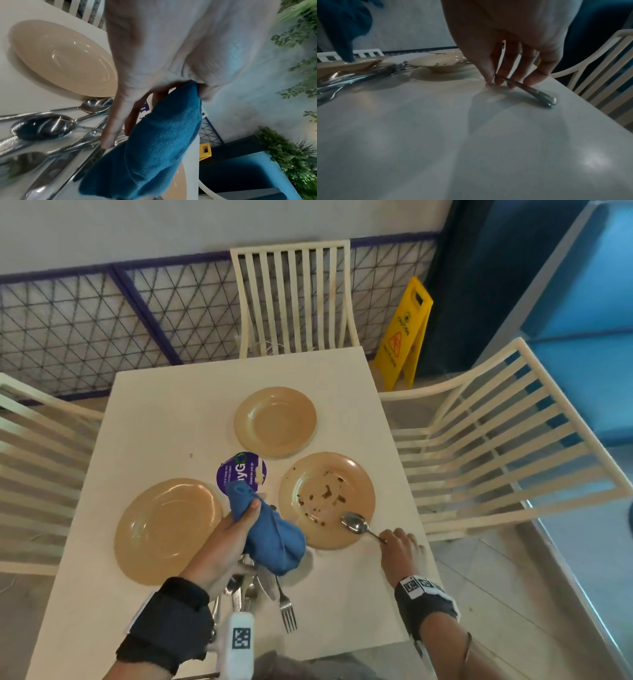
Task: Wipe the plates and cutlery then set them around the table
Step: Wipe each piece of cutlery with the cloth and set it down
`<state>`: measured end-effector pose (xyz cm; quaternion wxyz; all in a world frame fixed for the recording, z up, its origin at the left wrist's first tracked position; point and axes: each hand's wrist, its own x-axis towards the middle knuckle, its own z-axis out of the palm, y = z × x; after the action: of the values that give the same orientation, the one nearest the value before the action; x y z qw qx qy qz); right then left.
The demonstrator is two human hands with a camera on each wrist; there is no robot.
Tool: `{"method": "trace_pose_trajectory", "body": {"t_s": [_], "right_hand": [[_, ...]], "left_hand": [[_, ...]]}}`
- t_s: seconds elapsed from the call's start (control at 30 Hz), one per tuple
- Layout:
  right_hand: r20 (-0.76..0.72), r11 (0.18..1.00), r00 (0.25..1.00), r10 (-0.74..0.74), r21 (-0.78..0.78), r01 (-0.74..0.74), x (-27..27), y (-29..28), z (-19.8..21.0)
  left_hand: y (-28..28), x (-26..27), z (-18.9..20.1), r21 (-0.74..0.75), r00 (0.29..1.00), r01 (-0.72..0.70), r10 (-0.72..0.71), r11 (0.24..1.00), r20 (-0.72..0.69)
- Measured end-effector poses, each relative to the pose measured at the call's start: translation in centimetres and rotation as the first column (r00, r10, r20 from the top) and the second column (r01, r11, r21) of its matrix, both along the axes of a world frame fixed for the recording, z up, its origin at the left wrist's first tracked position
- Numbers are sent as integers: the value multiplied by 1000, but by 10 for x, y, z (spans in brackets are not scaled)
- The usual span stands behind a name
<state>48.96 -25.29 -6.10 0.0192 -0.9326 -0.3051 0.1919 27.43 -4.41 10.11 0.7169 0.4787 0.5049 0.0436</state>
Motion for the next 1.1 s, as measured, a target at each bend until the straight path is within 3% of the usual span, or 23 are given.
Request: {"method": "trace_pose_trajectory", "body": {"t_s": [0.17,0.3,0.43,0.53,0.63,0.73,0.8,0.93,1.03,1.1], "right_hand": [[-34,980,999,9,198,-2,6,-6,-4],[-46,925,998,49,380,-27,9,-11,0],[-261,848,965,15,515,127,6,-3,32],[-470,785,882,12,552,283,-1,8,68],[-668,746,743,46,518,419,-12,20,107],[-760,736,644,91,487,471,-25,30,144],[-773,734,623,121,493,468,-32,36,163],[-763,749,623,172,512,420,-43,41,189],[-813,742,552,184,483,465,-44,40,196],[-847,730,497,189,460,505,-44,43,198]], "left_hand": [[-16,12,-1,-158,989,-118,131,980,70],[-21,25,-1,-186,969,-113,150,976,197],[-22,39,1,-126,963,-66,97,990,253],[-23,47,9,-53,967,-50,62,997,248],[-29,59,16,70,969,1,-18,998,245],[-36,72,21,296,953,181,-242,938,183],[-40,80,23,412,947,206,-287,888,143],[-30,87,20,479,986,-78,-3,875,167],[-15,88,28,501,950,-294,192,814,245],[-21,92,29,450,927,-343,221,825,302]]}}
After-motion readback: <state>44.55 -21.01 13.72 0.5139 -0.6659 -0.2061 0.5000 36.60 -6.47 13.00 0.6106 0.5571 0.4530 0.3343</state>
